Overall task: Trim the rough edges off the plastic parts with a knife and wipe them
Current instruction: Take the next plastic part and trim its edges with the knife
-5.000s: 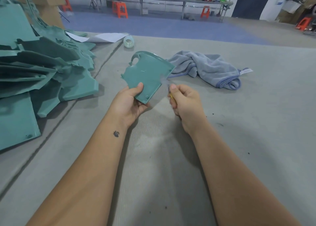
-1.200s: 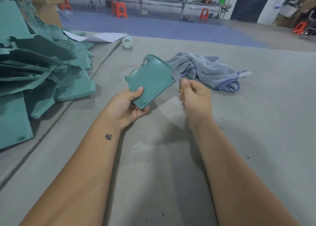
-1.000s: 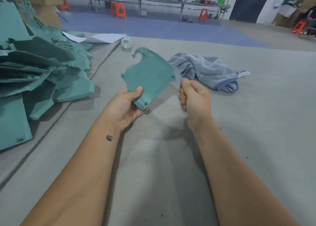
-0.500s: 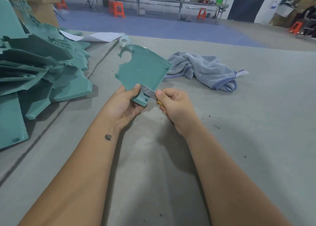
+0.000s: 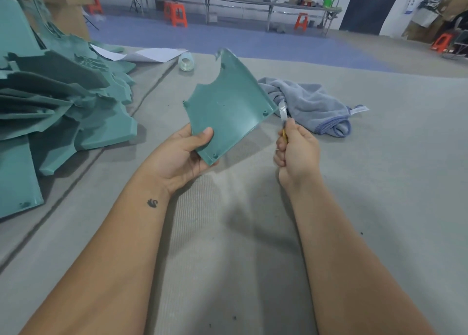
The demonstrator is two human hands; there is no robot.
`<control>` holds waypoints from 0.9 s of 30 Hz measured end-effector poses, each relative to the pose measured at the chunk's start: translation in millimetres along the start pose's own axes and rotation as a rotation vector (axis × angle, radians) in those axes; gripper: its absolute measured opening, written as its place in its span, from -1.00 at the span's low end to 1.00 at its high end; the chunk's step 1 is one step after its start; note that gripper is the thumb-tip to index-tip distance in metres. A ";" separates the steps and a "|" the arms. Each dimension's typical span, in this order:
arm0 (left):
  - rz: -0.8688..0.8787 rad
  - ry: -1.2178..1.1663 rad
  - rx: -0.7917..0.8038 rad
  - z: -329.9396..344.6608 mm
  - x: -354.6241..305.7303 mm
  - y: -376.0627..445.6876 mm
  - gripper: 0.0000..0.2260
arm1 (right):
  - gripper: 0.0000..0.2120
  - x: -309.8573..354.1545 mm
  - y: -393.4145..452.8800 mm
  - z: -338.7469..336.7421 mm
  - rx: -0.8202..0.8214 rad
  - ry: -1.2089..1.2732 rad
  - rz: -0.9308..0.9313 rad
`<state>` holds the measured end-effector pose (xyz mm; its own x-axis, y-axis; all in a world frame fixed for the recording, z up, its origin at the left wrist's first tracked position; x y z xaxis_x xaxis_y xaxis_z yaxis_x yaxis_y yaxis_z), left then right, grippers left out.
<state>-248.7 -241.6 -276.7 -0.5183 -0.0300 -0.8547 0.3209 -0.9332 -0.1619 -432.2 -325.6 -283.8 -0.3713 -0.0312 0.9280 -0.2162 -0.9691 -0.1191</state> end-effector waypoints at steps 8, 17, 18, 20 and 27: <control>0.058 -0.095 -0.182 -14.2 -6.9 9.7 -0.85 | -0.70 -2.4 -42.2 43.2 0.470 -0.175 -0.083; -0.066 -0.234 -0.188 -11.2 1.0 6.5 -0.89 | -0.70 -7.9 -72.0 64.2 0.664 -0.320 -0.241; -0.071 -0.236 -0.189 -11.0 0.8 5.9 -0.89 | -0.70 -7.1 -72.6 64.3 0.662 -0.319 -0.249; -0.078 -0.235 -0.193 -10.8 0.7 4.9 -0.89 | -0.69 -5.3 -73.5 64.5 0.652 -0.325 -0.269; -0.082 -0.212 -0.213 -10.5 0.6 4.0 -0.88 | -0.70 0.3 -71.4 62.8 0.587 -0.350 -0.335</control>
<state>-239.5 -241.6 -283.0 -0.6955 -0.0526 -0.7166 0.4184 -0.8404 -0.3445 -360.2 -271.8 -252.8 -0.0413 0.3071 0.9508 0.2851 -0.9084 0.3058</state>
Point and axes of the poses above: each hand's wrist, its own y-axis towards the middle knuckle, its own z-axis out of the palm, x = y × z, the point moved 9 cm from there along y, towards the middle knuckle, and after that the axes turned 15 degrees about -x, right-handed, at the moved point
